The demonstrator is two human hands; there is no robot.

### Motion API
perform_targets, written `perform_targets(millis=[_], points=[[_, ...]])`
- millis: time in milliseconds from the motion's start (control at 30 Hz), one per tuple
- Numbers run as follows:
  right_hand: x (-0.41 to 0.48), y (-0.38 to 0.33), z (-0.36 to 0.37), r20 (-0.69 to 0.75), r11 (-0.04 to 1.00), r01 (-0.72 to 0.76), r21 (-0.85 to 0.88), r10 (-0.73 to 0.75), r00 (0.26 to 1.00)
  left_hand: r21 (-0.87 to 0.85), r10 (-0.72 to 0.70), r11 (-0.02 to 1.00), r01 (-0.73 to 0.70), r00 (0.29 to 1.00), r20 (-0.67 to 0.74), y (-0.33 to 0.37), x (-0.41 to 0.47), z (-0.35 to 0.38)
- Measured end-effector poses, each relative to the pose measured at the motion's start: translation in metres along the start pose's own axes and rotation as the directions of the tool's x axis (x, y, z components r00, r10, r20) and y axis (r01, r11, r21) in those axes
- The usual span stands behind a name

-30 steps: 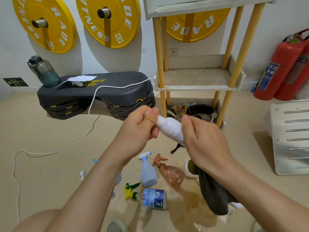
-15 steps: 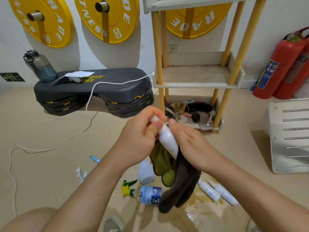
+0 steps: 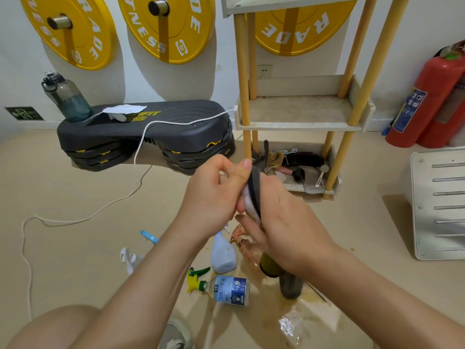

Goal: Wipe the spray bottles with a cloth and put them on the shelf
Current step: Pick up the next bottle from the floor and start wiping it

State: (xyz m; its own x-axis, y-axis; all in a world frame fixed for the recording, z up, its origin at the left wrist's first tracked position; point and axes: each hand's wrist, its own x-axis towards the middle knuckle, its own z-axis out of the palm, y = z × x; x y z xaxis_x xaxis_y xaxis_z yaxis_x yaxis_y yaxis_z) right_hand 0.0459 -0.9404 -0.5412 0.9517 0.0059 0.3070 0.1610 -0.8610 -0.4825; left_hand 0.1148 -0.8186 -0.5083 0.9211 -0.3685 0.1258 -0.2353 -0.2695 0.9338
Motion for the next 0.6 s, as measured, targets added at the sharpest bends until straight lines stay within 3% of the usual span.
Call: perform_targets(millis=[100, 200, 267, 367, 433, 500, 533, 600], points=[[0.001, 0.008, -0.002, 0.026, 0.999, -0.024, -0.030, 0.024, 0.999, 0.048, 0.011, 0.999, -0.010, 1.000, -0.016, 0.001, 0.001, -0.006], [-0.003, 0.008, -0.002, 0.003, 0.995, -0.082, 0.059, 0.082, 0.997, -0.045, -0.015, 0.999, 0.015, 1.000, -0.014, 0.001, 0.004, -0.008], [0.001, 0.010, -0.007, 0.040, 0.935, -0.133, 0.329, 0.127, 0.991, -0.214, -0.017, 0.976, 0.031, 0.998, 0.066, 0.003, 0.008, -0.014], [0.014, 0.012, -0.031, 0.101, 0.668, -0.164, 0.726, 0.133, 0.986, -0.392, 0.071, 0.920, 0.007, 0.980, 0.183, -0.003, 0.019, -0.027], [0.018, 0.014, -0.046, 0.166, 0.451, -0.208, 0.868, 0.130, 0.977, -0.312, 0.043, 0.948, 0.065, 0.944, 0.328, -0.015, 0.019, -0.024], [0.019, 0.018, -0.055, 0.234, 0.278, -0.264, 0.923, 0.137, 0.963, -0.160, -0.099, 0.967, 0.197, 0.872, 0.479, -0.020, 0.012, -0.015], [0.019, 0.020, -0.058, 0.248, 0.267, -0.281, 0.922, 0.152, 0.957, -0.095, -0.133, 0.974, 0.207, 0.853, 0.504, -0.022, 0.009, -0.013], [0.019, 0.024, -0.063, 0.241, 0.364, -0.303, 0.881, 0.207, 0.948, -0.024, -0.132, 0.987, 0.161, 0.879, 0.457, -0.025, 0.013, -0.019]])
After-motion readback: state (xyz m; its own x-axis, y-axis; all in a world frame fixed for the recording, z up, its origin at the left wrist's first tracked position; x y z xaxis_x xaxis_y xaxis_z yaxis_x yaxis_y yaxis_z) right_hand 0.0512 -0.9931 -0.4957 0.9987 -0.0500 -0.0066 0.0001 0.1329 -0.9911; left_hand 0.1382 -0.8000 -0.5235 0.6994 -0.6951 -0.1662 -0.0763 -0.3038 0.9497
